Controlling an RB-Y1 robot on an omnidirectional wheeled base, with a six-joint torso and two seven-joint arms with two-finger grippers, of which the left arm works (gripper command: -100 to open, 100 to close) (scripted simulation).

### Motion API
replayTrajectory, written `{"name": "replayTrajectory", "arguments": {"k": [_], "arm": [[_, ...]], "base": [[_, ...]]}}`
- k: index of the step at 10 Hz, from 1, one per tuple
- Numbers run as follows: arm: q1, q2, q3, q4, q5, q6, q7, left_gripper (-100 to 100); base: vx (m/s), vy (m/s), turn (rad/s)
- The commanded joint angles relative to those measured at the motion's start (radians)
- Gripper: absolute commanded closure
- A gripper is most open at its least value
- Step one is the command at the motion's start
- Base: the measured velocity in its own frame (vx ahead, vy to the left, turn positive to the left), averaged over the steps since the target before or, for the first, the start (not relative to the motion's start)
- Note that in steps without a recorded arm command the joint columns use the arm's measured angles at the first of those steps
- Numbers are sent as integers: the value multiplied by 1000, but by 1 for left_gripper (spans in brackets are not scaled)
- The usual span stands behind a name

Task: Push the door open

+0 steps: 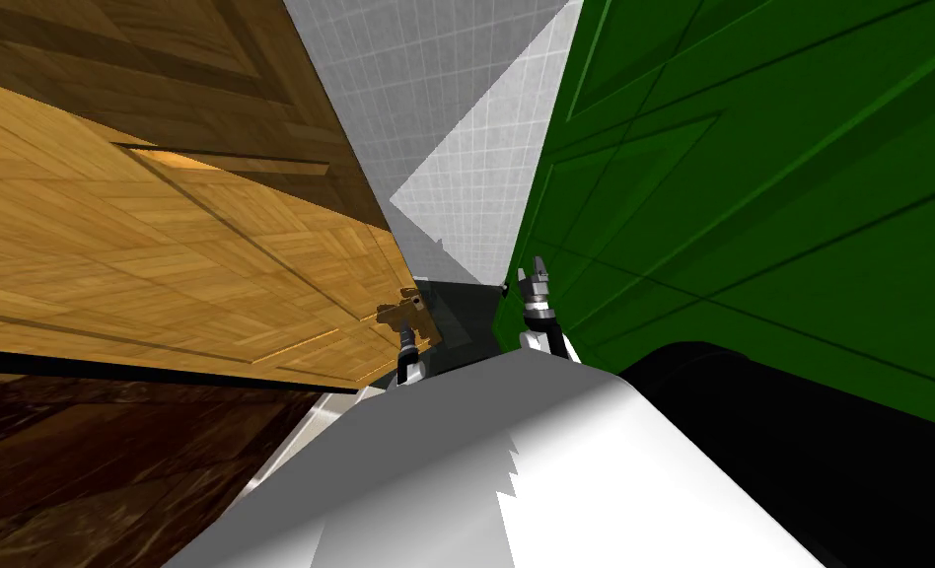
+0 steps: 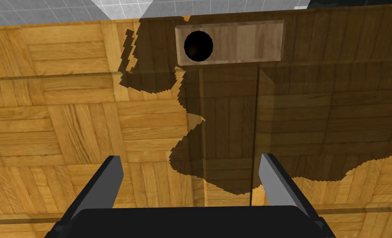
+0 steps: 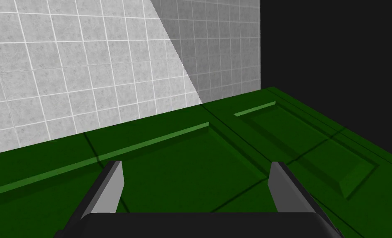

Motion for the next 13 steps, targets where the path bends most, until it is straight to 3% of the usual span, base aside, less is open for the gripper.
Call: {"name": "replayTrajectory", "arguments": {"k": [1, 2, 3, 4, 8, 10, 13], "arm": [[-6, -37, 0, -1, 2, 6, -10, -100], [-8, -57, 0, -2, 2, 8, -13, -100], [-14, -43, 2, 11, 3, 2, -11, -100], [-13, -18, 4, 14, 5, -4, -12, -100], [-12, 8, 10, 19, 9, -14, -12, -100], [-11, 8, 14, 21, 11, -20, -12, -100], [-9, -17, 19, 25, 15, -30, -12, -100]], "base": [[-175, -96, 77], [-126, -109, 34], [-48, -50, 6], [116, 26, -30], [234, 48, -29], [253, 24, -39], [237, 45, -37]]}}
